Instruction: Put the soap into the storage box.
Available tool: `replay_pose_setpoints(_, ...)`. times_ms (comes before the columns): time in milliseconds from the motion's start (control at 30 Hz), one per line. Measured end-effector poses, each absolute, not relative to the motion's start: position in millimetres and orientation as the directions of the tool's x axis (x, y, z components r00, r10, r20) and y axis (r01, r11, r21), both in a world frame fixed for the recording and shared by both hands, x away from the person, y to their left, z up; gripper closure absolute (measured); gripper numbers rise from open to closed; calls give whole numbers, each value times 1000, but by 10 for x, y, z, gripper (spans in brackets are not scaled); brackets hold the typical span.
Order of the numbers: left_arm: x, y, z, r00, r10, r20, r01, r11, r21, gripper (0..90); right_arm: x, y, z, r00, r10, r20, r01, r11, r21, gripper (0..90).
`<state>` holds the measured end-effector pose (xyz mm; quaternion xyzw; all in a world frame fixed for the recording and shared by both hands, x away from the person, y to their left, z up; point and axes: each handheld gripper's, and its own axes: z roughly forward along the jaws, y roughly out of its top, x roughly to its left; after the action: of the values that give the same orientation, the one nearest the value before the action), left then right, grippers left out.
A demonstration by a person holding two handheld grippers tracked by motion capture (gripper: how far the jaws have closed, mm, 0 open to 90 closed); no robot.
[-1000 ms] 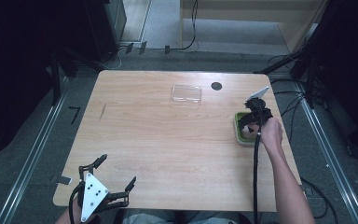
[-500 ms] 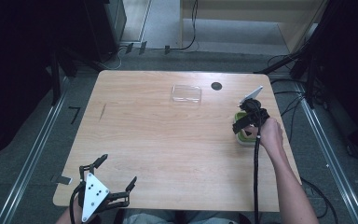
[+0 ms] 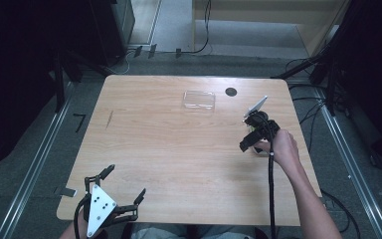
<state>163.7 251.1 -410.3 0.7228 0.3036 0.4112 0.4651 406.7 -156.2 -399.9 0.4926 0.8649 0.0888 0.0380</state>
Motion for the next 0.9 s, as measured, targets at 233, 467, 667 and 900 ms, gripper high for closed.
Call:
replay_pose_setpoints(233,1637,2510,-4103,477,822,312,57,-383,922,0,3917,-1409,-3988,-570,822,8,809,559,180,87)
replay_pose_setpoints(467,1638,2509,-4104,476,821,313,58,-385,921,0,3744,-1267,-3993,-608,794,-8,781,600,173,87)
replay_pose_setpoints(667,1639,2506,-4105,477,821,313,57,-384,921,0,3579,-1157,-4033,-652,758,-11,746,644,169,87)
replay_pose_setpoints(900,1639,2503,-4106,477,821,314,59,-386,921,0,3364,-1022,-4105,-694,720,-7,710,686,160,95)
